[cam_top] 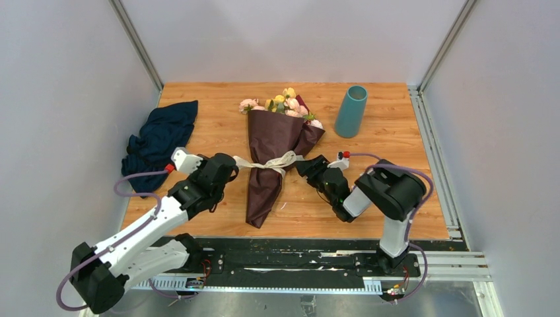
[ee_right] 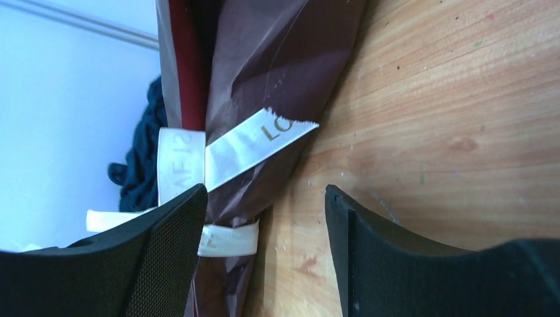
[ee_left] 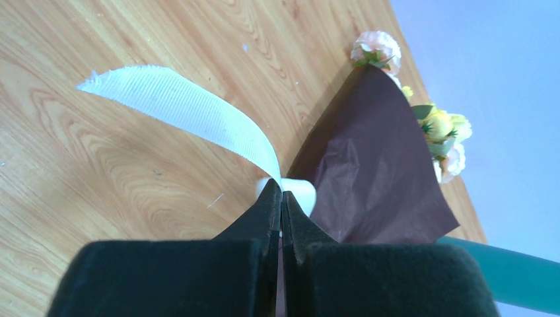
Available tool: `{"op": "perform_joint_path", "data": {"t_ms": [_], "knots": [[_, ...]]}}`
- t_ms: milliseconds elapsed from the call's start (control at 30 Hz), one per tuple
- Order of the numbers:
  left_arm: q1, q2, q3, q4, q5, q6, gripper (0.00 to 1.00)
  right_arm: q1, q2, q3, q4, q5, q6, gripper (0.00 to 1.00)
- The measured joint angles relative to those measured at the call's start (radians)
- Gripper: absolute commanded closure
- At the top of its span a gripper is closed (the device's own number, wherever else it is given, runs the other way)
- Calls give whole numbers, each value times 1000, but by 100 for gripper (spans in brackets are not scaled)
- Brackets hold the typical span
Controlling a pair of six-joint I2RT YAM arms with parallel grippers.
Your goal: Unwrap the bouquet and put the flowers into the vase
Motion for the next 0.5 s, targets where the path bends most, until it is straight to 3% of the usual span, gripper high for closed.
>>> {"op": "perform_joint_path", "data": {"t_ms": [167,500], "knots": [[0,-85,-6,-22,-19,19,100,-10,149,14,200,0,83,33],[0,-101,-12,-63,-34,23,100,-15,159,57,296,11,68,48]]}}
